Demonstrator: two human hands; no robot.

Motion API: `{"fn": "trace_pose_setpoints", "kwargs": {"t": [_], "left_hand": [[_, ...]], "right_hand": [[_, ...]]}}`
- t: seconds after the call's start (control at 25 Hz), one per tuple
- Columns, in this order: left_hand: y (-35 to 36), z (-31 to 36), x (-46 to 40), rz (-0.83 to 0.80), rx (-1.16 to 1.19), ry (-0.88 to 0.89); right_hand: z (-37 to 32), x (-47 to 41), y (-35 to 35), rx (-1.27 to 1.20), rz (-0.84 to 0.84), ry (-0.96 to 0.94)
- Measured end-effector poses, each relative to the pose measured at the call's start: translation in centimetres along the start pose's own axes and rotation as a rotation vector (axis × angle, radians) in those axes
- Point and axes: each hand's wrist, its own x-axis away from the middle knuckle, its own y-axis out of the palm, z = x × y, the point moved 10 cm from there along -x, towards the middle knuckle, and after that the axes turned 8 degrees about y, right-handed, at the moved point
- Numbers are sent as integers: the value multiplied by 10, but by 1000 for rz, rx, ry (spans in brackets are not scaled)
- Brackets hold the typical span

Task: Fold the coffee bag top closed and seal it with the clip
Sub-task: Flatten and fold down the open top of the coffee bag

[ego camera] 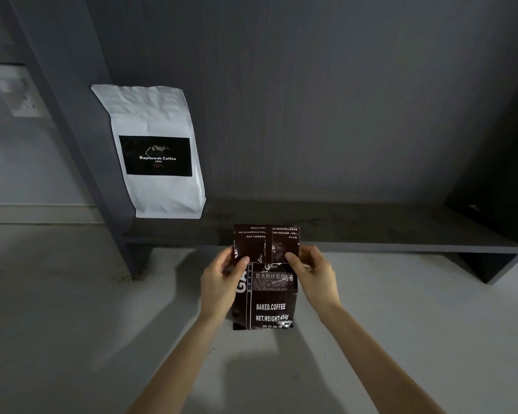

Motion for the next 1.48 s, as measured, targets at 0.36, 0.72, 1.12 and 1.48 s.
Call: {"fn": "trace_pose_setpoints", "kwargs": {"t": [0.36, 0.72, 1.12, 1.48], "left_hand": [[3, -4, -2, 30, 18, -104], [1, 9, -2, 86, -184, -17], [7, 57, 7, 136, -452, 164], [93, 71, 74, -277, -419, 483]], "right_hand": [[2, 0, 5, -40, 9, 39], [3, 8, -14, 28, -26, 20], [63, 38, -94, 232, 62, 218], [99, 66, -111, 619, 11, 211]]}}
